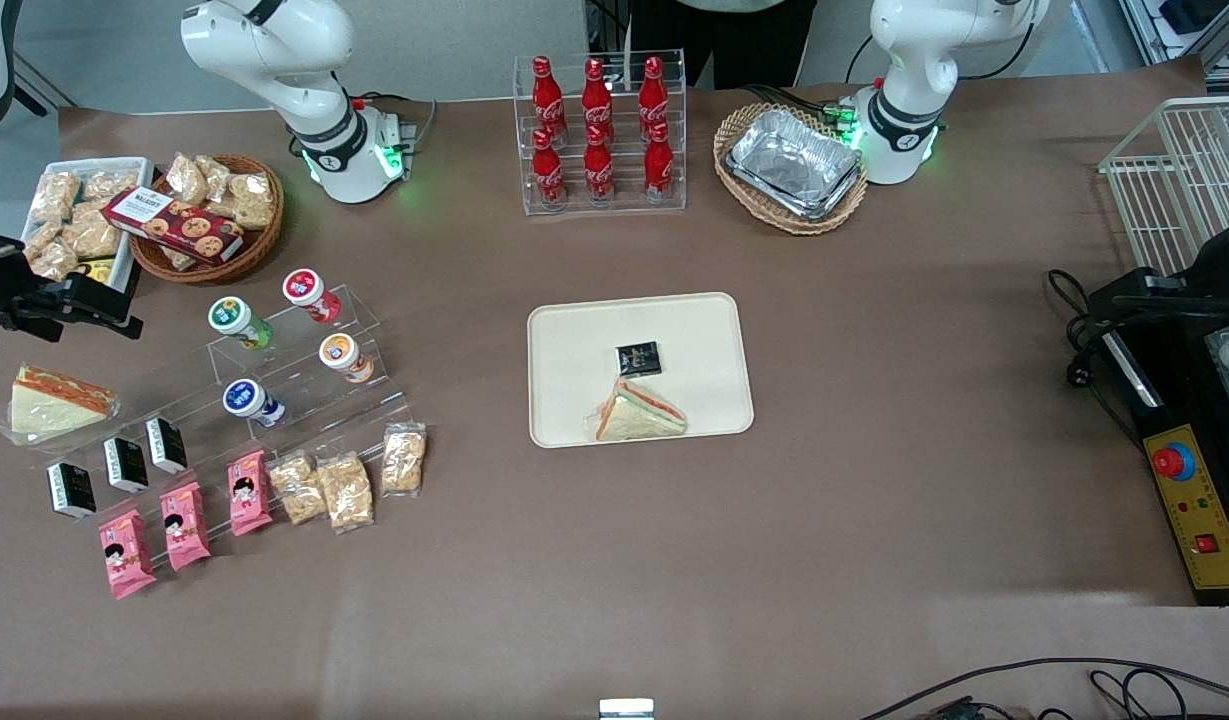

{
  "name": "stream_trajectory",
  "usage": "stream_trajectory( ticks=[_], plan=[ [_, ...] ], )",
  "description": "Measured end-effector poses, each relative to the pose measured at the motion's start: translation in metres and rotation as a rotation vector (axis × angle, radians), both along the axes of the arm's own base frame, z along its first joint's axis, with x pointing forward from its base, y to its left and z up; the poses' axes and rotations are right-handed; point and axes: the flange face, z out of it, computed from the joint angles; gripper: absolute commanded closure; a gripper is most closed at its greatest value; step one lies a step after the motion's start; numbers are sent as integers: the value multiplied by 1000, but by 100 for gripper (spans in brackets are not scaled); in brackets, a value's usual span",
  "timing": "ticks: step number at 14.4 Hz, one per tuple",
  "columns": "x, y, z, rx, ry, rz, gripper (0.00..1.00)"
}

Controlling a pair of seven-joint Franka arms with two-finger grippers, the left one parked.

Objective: Place green gum on tray

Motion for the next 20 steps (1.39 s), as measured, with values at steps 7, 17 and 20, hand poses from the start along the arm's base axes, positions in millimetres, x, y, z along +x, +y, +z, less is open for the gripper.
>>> stream_trajectory(
  ticks=[7,17,20],
  plan=[
    [0,1,-3,0,6,2,0],
    [-51,-23,-12,-28,40,95,0],
    [-86,-31,-11,-21,31,83,0]
  ],
)
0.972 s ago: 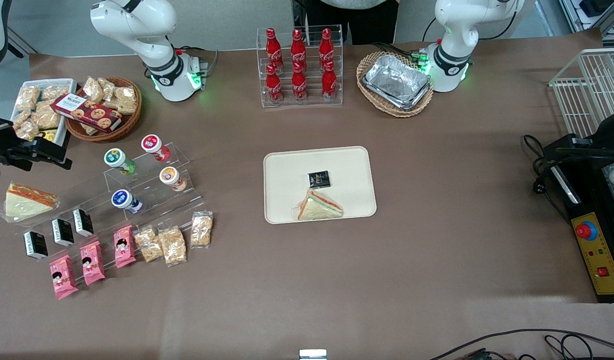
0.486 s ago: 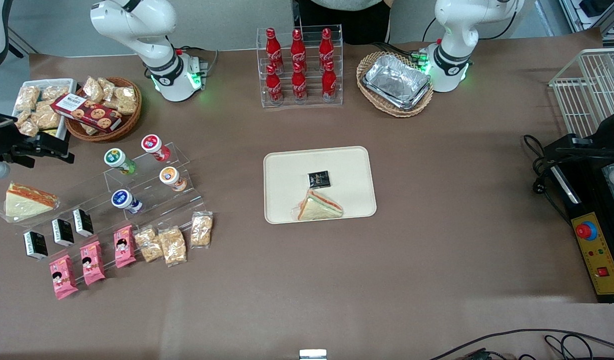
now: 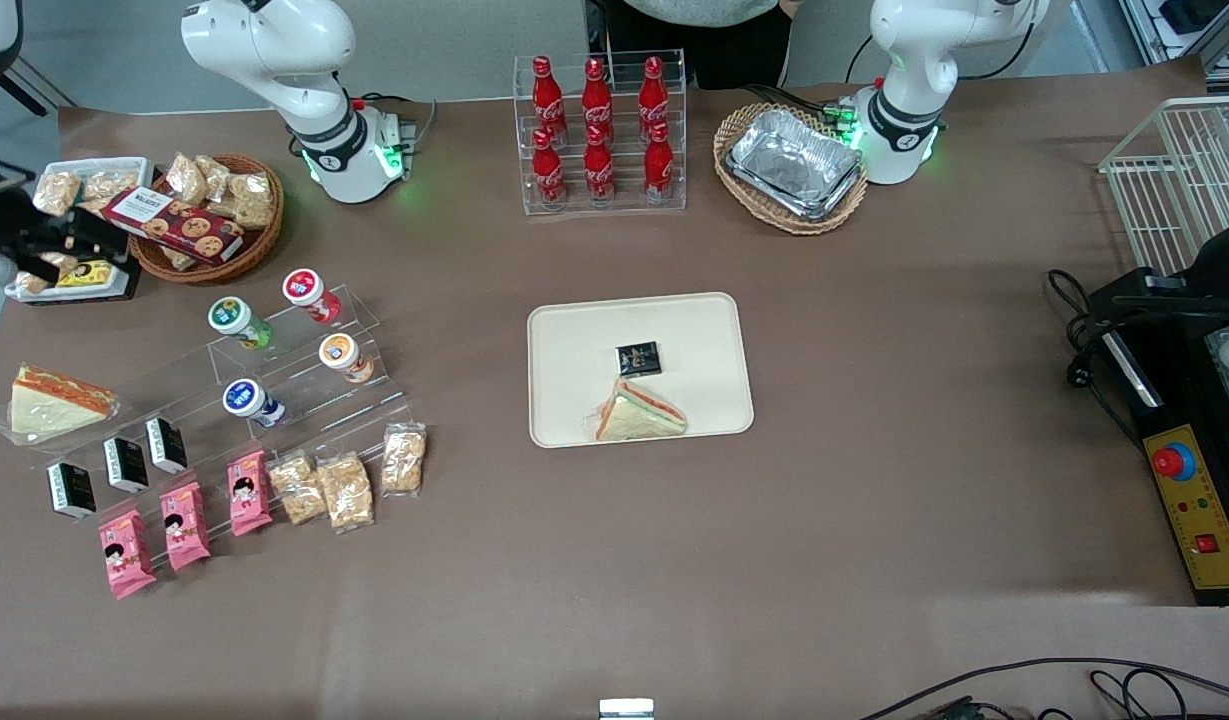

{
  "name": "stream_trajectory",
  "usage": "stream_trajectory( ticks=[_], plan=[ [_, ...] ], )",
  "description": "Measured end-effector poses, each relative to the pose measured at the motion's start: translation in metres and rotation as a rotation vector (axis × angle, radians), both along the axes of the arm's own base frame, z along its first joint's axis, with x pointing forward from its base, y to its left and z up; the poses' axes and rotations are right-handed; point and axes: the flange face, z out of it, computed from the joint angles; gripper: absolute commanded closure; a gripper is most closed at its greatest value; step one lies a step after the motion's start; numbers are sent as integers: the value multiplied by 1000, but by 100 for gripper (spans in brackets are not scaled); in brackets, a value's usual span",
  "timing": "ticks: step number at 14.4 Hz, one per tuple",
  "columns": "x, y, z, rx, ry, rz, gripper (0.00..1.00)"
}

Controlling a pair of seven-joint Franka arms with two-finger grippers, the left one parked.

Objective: Place green gum on tray
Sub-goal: 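Move the right gripper down toward the green gum bottle on the acrylic stand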

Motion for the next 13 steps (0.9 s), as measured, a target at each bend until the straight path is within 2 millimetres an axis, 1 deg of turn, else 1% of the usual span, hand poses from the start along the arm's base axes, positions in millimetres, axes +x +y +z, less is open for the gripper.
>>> stream_trajectory(
  ticks=[2,4,11,13],
  plan=[
    [-18,0,-1,4,-6,-2,0],
    [-26,-2,-4,7,-7,-8,0],
    [-26,-3,-18,7,-6,-10,0],
    [-24,-3,-29,6,-12,-11,0]
  ],
)
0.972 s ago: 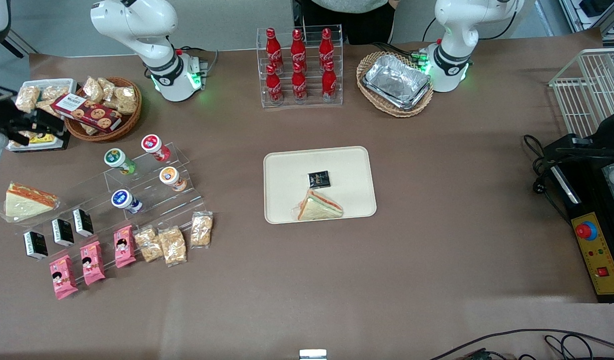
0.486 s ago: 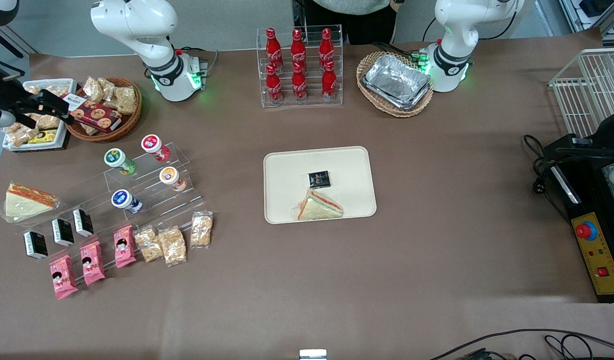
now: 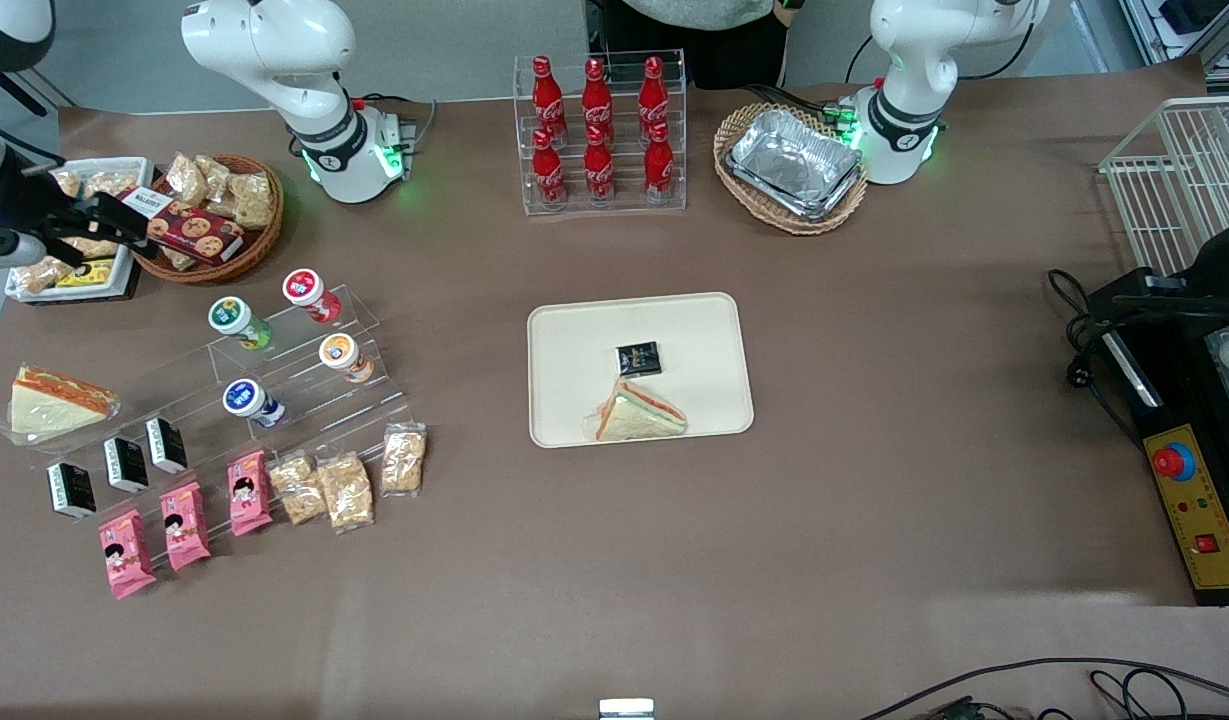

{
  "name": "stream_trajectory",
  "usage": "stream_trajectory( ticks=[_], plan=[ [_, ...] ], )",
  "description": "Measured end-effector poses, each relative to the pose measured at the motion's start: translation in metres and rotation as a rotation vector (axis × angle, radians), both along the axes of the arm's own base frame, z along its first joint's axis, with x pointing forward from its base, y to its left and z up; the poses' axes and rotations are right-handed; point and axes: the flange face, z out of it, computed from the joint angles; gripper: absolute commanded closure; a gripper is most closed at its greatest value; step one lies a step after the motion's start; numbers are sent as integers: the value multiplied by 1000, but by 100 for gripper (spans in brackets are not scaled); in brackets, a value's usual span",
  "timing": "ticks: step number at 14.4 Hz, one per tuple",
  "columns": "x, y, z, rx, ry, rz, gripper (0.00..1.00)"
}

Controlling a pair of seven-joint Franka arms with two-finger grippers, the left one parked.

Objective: Place green gum on tray
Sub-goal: 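Move the right gripper down toward the green gum bottle on the acrylic stand, then close the right gripper on the green gum bottle's cap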

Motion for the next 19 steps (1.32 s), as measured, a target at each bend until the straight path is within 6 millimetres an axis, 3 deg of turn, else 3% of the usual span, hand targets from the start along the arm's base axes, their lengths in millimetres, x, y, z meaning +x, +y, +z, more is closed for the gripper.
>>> stream_trajectory(
  ticks=[11,15,19],
  plan=[
    [-6,5,-117,-1,2,-2,0],
    [-9,1,-152,-2,11,-15,0],
    [-9,-3,-173,-1,42,-25,0]
  ],
)
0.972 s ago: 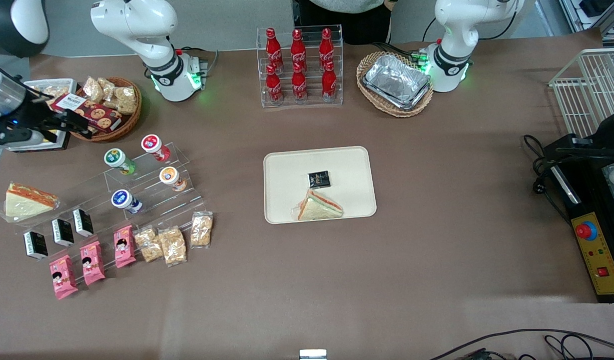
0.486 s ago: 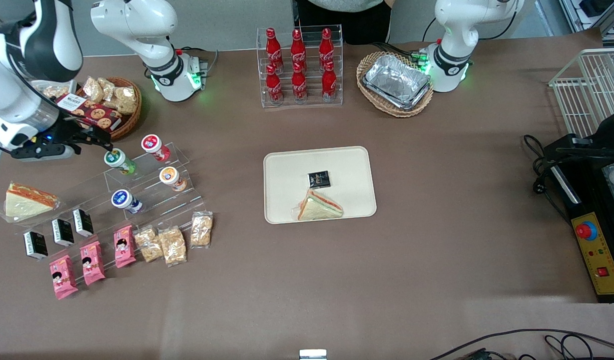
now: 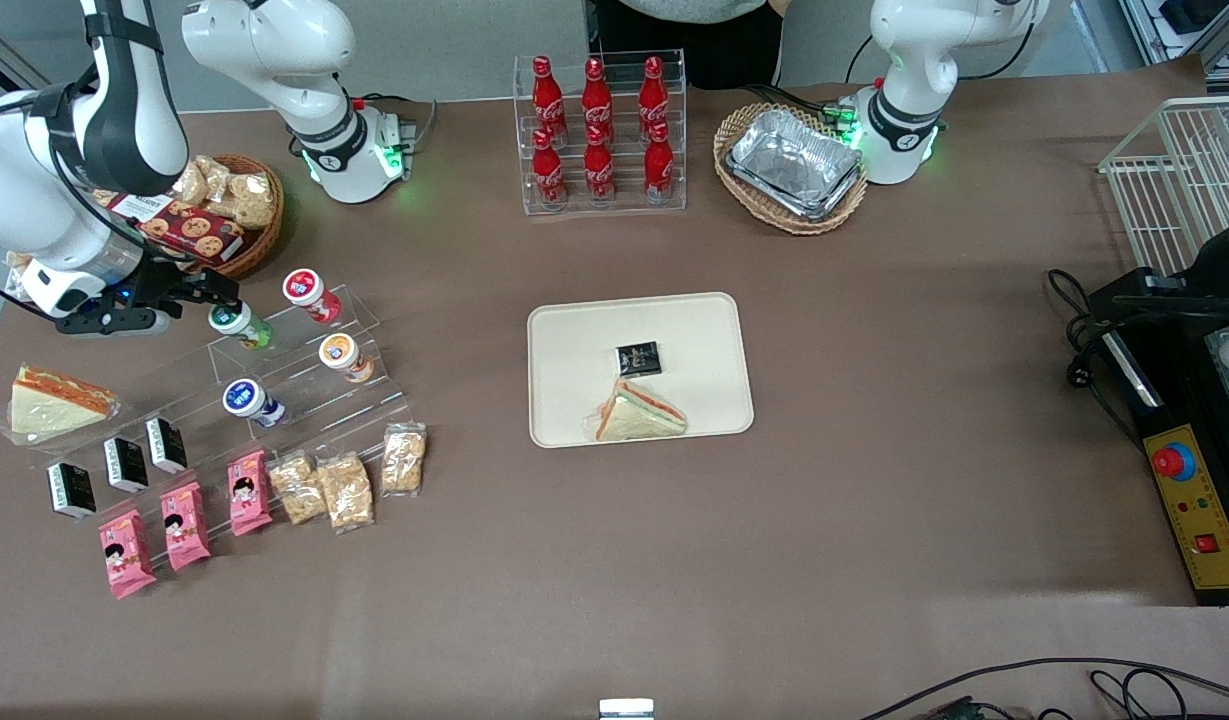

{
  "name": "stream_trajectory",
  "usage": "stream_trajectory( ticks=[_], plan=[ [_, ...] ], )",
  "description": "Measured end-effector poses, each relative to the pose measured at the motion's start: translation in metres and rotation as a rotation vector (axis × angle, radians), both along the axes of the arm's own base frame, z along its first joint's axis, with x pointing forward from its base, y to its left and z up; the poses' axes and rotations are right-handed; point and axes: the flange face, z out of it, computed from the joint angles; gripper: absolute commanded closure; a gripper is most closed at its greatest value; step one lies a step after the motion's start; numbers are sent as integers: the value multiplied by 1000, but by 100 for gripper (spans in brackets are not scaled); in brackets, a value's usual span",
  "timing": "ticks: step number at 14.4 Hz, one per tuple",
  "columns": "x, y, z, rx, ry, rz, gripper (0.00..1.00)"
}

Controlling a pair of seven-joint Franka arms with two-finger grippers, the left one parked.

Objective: Place green gum on tray
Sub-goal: 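Close the right gripper on the green gum bottle's cap, then lift the green gum bottle and carry it over the cream tray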

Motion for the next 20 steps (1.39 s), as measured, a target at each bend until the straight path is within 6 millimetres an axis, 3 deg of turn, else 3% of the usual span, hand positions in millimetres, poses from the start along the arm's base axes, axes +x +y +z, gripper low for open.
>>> stream_trajectory(
  ticks=[12,14,19,20],
  plan=[
    [-4,16,-19,-10,20,-15,0],
    [-6,20,-24,-14,16,-14,8],
    [-6,22,-27,-16,4,-17,50],
    [-6,22,-27,-17,1,-17,51]
  ],
)
